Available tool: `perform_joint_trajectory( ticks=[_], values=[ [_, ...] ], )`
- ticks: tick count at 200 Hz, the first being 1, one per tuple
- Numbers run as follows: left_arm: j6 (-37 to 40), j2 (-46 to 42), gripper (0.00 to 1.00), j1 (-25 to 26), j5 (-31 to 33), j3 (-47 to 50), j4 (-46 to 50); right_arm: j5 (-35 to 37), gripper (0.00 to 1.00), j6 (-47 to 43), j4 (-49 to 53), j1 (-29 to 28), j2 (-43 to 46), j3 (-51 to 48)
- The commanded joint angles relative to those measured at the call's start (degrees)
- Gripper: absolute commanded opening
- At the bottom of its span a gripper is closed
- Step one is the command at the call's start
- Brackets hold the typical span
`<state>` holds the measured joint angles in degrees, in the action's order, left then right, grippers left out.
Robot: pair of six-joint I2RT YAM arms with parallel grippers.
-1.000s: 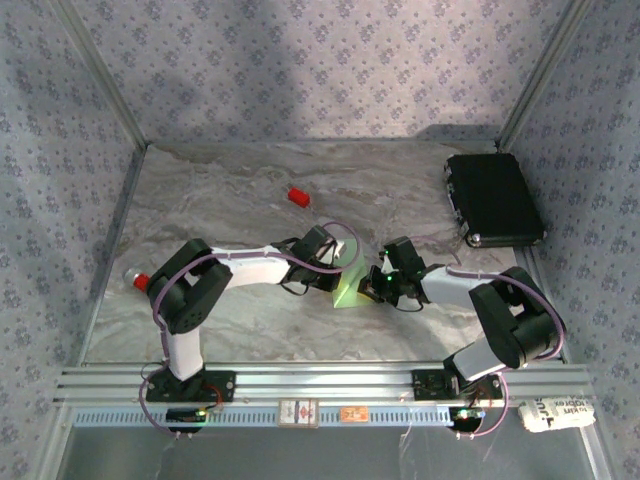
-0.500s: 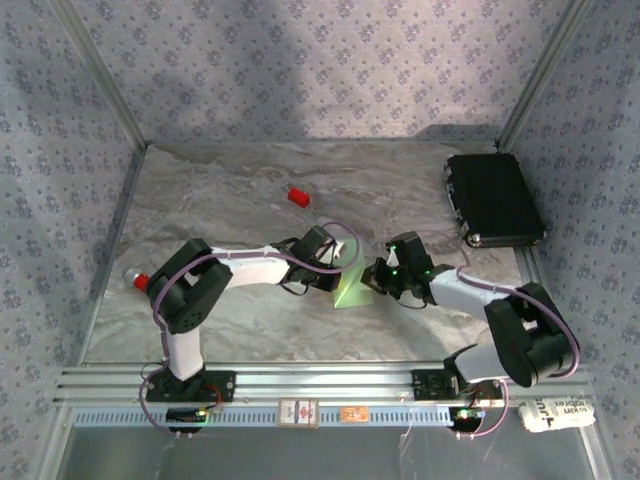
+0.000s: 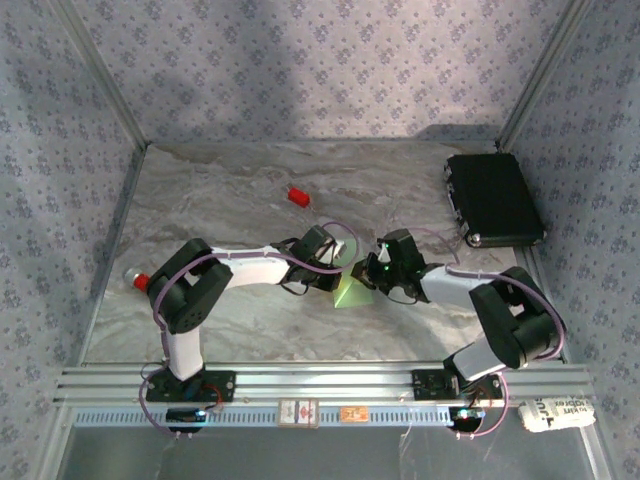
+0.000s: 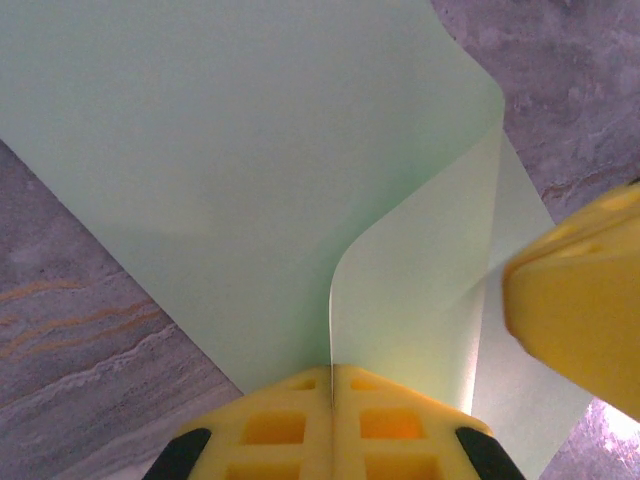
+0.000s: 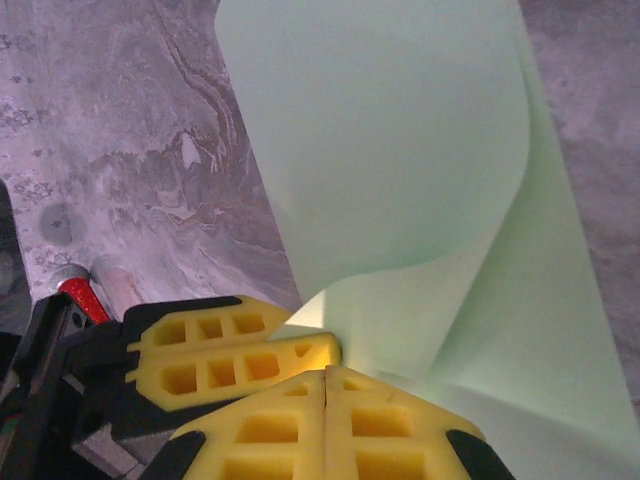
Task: Fold a paper plane with a square sheet of paper (pick it up from the middle)
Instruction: Fold the triangle a second time at the center of the table.
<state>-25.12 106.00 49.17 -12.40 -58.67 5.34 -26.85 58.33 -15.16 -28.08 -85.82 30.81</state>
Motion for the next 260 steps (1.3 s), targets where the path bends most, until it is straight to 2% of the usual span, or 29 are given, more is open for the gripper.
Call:
perform_joint_trajectory(
  ticks=[1, 57, 96, 173, 221, 260],
  values=[
    [-0.28, 1.49, 0.0, -0.13, -0.58, 0.76, 0.88, -1.19, 0.0, 1.45, -2.69, -0.31, -1.27, 1.36],
    [-0.01, 1.35, 0.0, -0.16, -0.43, 0.76, 1.16, -2.61, 0.0, 2.23, -5.43, -0.83, -4.19, 1.67],
    [-0.01, 1.5, 0.0, -0.12, -0.6, 0.76, 1.16, -1.58, 0.0, 1.24, -3.47, -0.71, -4.76, 1.7],
    [0.25, 1.67, 0.0, -0.2, -0.62, 0.49, 1.75, -0.77, 0.0, 1.75, -5.86, -0.08, -6.98, -4.4],
    [0.42, 1.67, 0.0, -0.21, -0.6, 0.47, 2.24, -0.15, 0.0, -0.1, -0.77, 0.5, -2.58, -0.02],
    [0.52, 1.67, 0.0, -0.2, -0.56, 0.49, 2.48, -0.28, 0.0, -1.11, -0.08, 1.83, -5.36, 2.5]
  ],
)
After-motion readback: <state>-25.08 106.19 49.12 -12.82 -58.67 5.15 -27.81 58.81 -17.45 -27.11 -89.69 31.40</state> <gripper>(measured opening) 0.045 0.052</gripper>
